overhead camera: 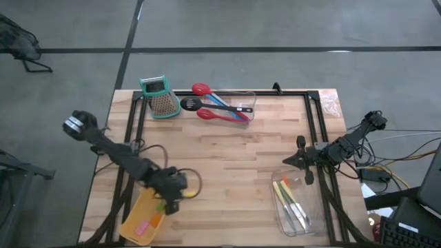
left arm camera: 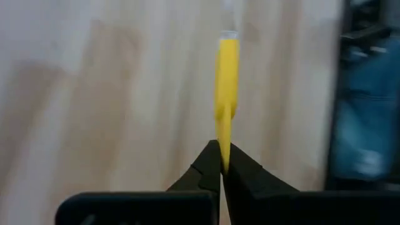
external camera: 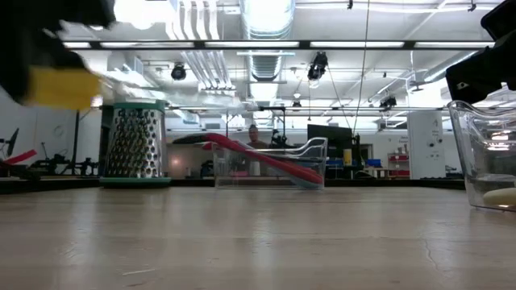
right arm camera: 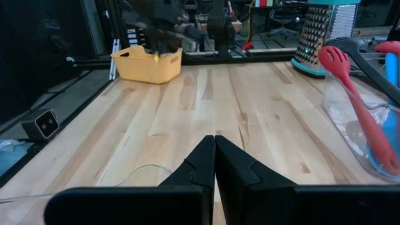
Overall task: Pick & Place Kitchen Items
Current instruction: Put the yellow spatula into the yellow bin, then return to Home Position
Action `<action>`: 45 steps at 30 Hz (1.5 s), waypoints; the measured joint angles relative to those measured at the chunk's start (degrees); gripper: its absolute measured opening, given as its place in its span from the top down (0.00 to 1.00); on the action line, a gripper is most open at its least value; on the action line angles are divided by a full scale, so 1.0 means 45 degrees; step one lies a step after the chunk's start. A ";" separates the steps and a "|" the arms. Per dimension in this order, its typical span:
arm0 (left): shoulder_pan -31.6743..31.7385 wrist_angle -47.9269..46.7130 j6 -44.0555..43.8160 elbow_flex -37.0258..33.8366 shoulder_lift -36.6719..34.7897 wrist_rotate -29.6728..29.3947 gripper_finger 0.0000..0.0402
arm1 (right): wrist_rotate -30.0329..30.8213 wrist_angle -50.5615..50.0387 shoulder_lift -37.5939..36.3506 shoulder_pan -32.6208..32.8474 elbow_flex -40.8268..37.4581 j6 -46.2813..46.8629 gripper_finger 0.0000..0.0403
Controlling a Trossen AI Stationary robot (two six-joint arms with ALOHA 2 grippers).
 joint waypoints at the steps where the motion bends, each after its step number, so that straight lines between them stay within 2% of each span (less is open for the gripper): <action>1: -0.0452 -0.0118 -0.0669 -0.0005 -0.0301 -0.0005 0.98 | 0.0004 0.0000 -0.0003 -0.0003 -0.0003 0.0000 0.98; 6: -0.2711 -0.0782 -0.4691 -0.0005 -0.1753 0.0043 0.98 | 0.0004 0.0002 0.0001 -0.0003 -0.0003 0.0000 0.98; 9: -0.4174 -0.1326 -0.6516 0.0000 -0.2450 -0.0889 0.98 | 0.0004 0.0002 0.0001 -0.0002 -0.0003 0.0000 0.98; 13: -0.6206 -0.3053 -0.9466 0.0000 -0.2980 -0.2263 0.98 | 0.0003 0.0000 0.0001 -0.0003 -0.0003 0.0000 0.98; 15: -0.7217 -0.3790 -1.1186 -0.0020 -0.3057 -0.2836 0.98 | 0.0004 0.0000 0.0001 0.0002 -0.0003 0.0000 0.98; 18: -0.8495 -0.4021 -1.3705 -0.0128 -0.2908 -0.2970 0.98 | 0.0004 0.0001 0.0001 0.0000 0.0001 0.0000 0.98; 23: -0.9633 -0.3940 -1.6043 -0.0136 -0.2209 -0.3095 0.96 | 0.0004 0.0000 0.0001 0.0001 -0.0003 0.0000 0.98; 31: -0.9634 -0.3925 -1.6508 -0.0141 -0.1145 -0.3119 0.86 | 0.0004 0.0000 0.0001 -0.0001 -0.0003 0.0000 0.98; 37: -0.9631 -0.3921 -1.6975 -0.0141 -0.1124 -0.3417 0.76 | 0.0004 0.0000 0.0001 0.0002 -0.0002 0.0000 0.98; 40: -0.9617 -0.3923 -1.6899 -0.0141 -0.1525 -0.4834 0.70 | 0.0001 0.0000 0.0001 0.0001 -0.0002 0.0000 0.98; 45: -0.9513 -0.3923 -1.5070 -0.0141 -0.2308 -0.9400 0.63 | 0.0004 0.0000 0.0001 -0.0002 -0.0002 0.0000 0.98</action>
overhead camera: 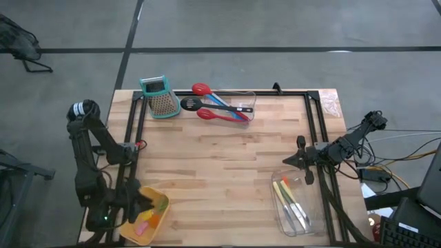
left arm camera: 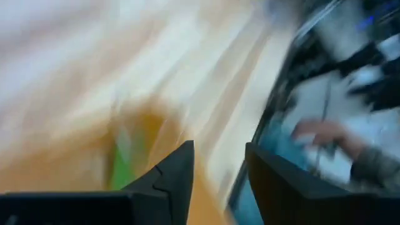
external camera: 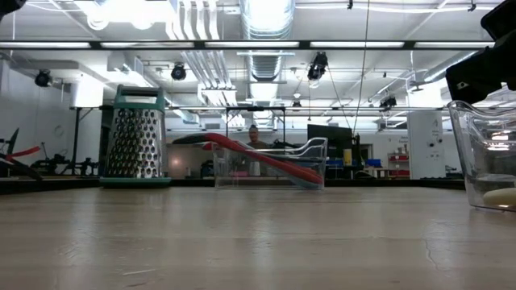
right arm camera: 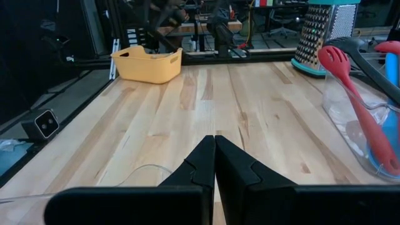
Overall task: Pick & Place Kitchen Items
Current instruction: Return to Home Position
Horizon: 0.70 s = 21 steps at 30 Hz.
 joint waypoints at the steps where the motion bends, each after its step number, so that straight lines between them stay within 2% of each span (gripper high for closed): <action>1: 0.0080 -0.0005 0.0673 0.0000 -0.0132 -0.0948 0.62 | 0.0000 0.0000 0.0005 0.0004 -0.0001 0.0000 0.98; 4: 0.0424 0.0090 0.2235 0.0000 -0.0414 -0.3095 0.62 | 0.0000 0.0000 0.0005 0.0004 -0.0001 0.0000 0.98; 9: 0.1491 0.0402 0.5048 0.0000 -0.0623 -0.3374 0.62 | 0.0000 0.0000 0.0005 -0.0001 0.0004 0.0000 0.98; 14: 0.2899 0.1199 0.7561 0.0000 -0.0623 -0.3235 0.62 | 0.0000 0.0000 0.0005 0.0002 -0.0001 0.0000 0.98; 18: 0.3771 0.2883 0.9865 -0.0001 -0.0717 -0.2005 0.62 | 0.0000 0.0000 0.0005 0.0001 -0.0001 0.0002 0.98; 21: 0.4204 0.4674 1.2318 0.0000 -0.0735 -0.1195 0.62 | 0.0000 0.0003 0.0005 -0.0001 0.0003 0.0001 0.98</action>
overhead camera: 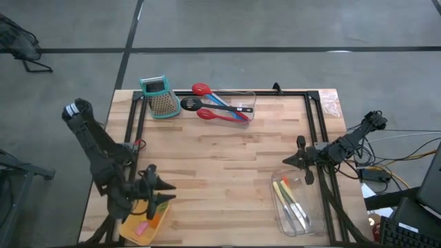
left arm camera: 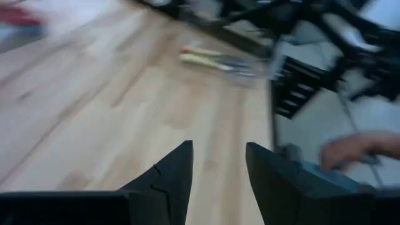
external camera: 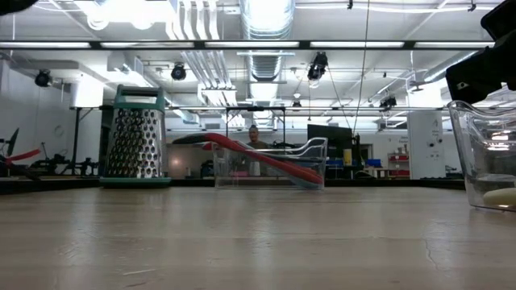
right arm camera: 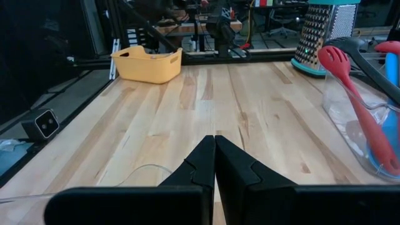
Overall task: Pick & Place Kitchen Items
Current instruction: Return to Home Position
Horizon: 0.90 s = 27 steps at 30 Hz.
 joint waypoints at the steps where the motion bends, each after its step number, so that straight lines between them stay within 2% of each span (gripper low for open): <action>1: 0.0153 0.0624 0.0801 -0.0005 0.0000 0.0304 0.62 | 0.0000 -0.0003 -0.0005 0.0005 -0.0004 -0.0001 0.98; 5: 0.0676 0.2358 0.3350 0.0000 0.0000 0.1152 0.62 | 0.0000 -0.0003 0.0000 0.0000 -0.0004 -0.0001 0.98; 13: 0.2296 0.3545 0.6561 -0.0234 0.0044 0.3805 0.62 | 0.0000 -0.0003 0.0000 0.0002 -0.0001 0.0000 0.98; 21: 0.5319 0.6416 0.9997 -0.2653 0.0024 0.6113 0.62 | 0.0000 -0.0001 0.0000 0.0000 -0.0003 -0.0001 0.98; 25: 0.7358 0.8103 1.0556 -0.4172 -0.0093 0.7873 0.62 | 0.0000 -0.0003 0.0000 0.0003 0.0000 -0.0001 0.98; 27: 0.8227 0.8753 1.1079 -0.4847 -0.0262 0.7942 0.63 | -0.0004 -0.0003 0.0000 0.0005 -0.0003 -0.0001 0.98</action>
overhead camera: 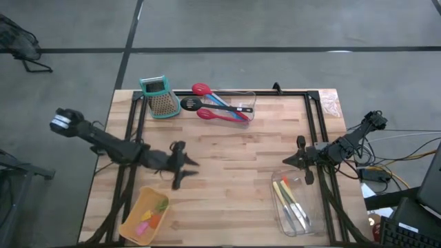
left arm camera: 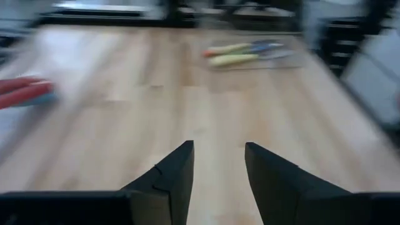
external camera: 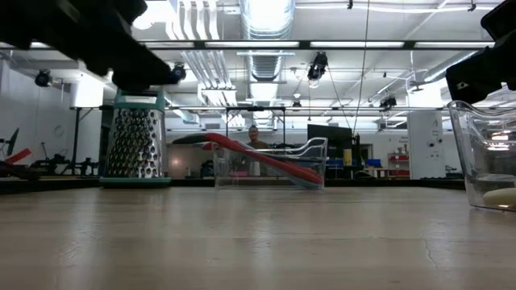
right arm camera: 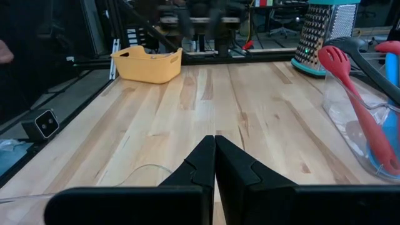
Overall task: Pick & Place Kitchen Items
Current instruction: Return to Home Position
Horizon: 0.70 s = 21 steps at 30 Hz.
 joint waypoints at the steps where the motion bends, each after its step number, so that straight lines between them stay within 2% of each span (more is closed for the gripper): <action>1: 0.0360 0.0203 0.0139 -0.0294 -0.0146 -0.0121 0.63 | 0.0004 0.0000 0.0000 -0.0004 0.0004 0.0000 0.98; 6: 0.1128 0.0924 0.1033 -0.1438 -0.1388 -0.0362 0.65 | 0.0004 0.0001 -0.0001 0.0000 0.0000 0.0000 0.98; 11: 0.0941 -0.0386 0.0981 -0.2249 -0.3871 -0.0238 0.65 | 0.0004 0.0000 -0.0005 0.0000 0.0000 0.0000 0.98; 14: 0.0925 -0.0306 0.0902 -0.3206 -0.5462 -0.0691 0.65 | 0.0004 0.0000 -0.0005 -0.0005 0.0000 0.0000 0.98; 21: 0.0934 0.0072 0.1729 -0.4643 -0.8278 -0.0671 0.65 | 0.0004 0.0000 -0.0005 -0.0003 0.0003 0.0000 0.98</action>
